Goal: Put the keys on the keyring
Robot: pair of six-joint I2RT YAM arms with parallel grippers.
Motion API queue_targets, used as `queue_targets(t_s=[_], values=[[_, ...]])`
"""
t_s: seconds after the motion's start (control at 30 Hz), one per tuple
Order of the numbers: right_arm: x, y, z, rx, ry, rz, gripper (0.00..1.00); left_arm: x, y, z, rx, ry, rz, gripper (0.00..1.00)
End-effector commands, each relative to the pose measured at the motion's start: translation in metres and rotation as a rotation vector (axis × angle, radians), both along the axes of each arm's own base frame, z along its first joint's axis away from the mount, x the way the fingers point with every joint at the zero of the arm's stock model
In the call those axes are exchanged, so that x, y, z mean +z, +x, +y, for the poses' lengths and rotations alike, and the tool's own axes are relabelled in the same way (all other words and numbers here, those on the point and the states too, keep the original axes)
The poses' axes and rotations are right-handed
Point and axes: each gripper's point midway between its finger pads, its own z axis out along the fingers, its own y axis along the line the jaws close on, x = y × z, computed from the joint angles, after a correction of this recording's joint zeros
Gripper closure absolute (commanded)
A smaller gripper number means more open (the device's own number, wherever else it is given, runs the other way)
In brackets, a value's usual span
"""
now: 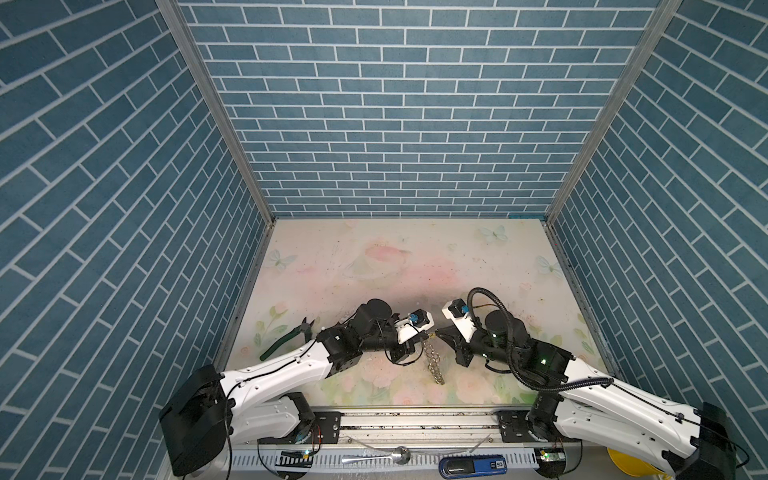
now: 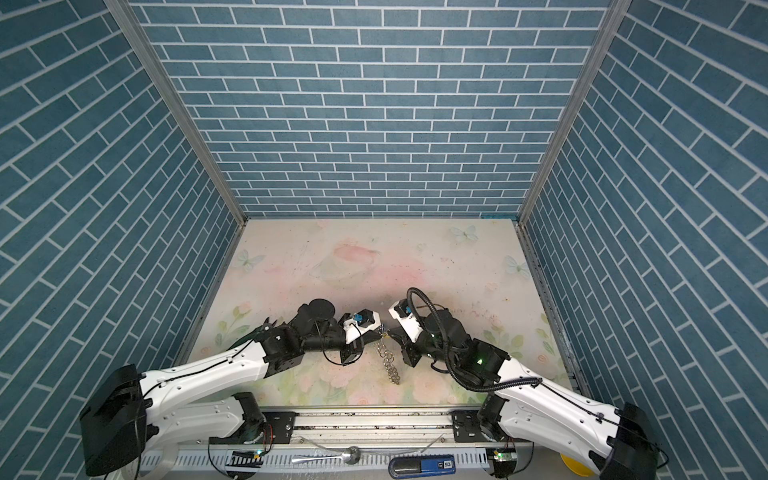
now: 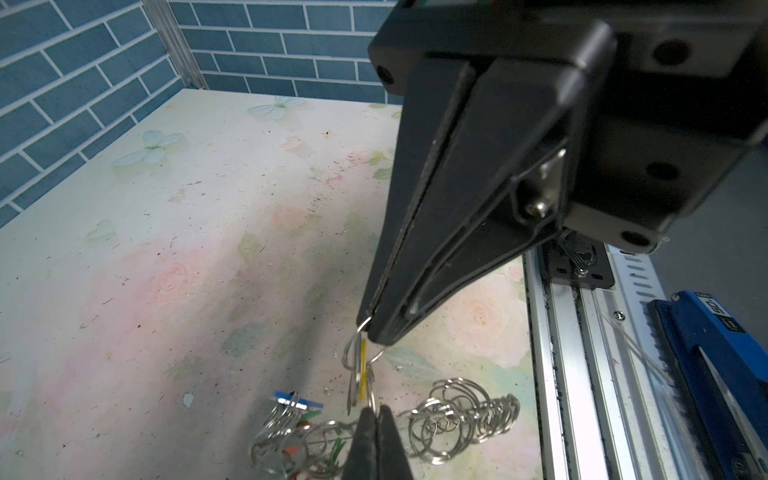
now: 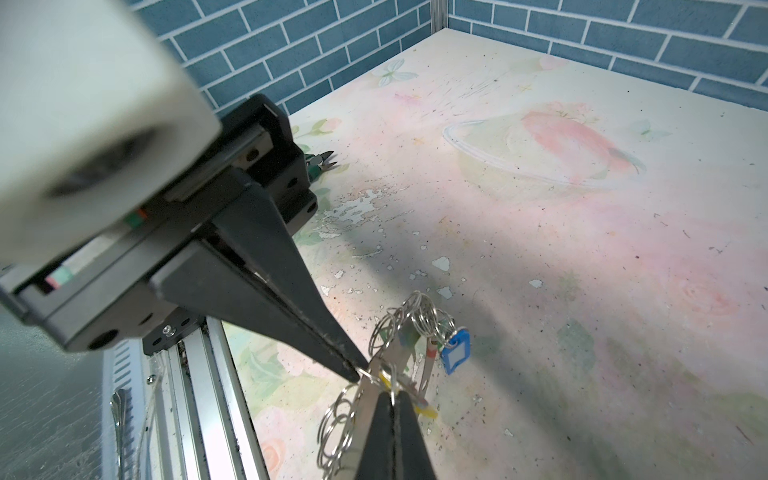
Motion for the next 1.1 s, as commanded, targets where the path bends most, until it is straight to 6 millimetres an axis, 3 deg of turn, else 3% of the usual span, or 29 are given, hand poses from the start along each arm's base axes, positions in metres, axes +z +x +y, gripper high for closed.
queue_targets(t_s=[0.0,0.23,0.53,0.83,1.07], values=[[0.025,-0.003,0.009,0.028,0.067,0.0,1.0,0.004,-0.001,-0.002,-0.01,-0.008,-0.005,1.0],[0.021,-0.002,-0.011,0.02,0.018,-0.061,1.0,-0.006,-0.007,-0.001,-0.057,0.006,0.016,1.0],[0.023,0.002,-0.011,0.074,0.106,-0.112,1.0,-0.003,-0.013,0.003,-0.161,-0.042,0.017,1.0],[0.016,-0.021,0.0,0.287,0.139,-0.202,1.0,-0.013,-0.011,0.007,-0.267,-0.049,0.002,1.0],[0.009,-0.019,-0.002,0.305,0.108,-0.198,1.0,-0.018,-0.01,0.011,-0.326,-0.056,-0.007,1.0]])
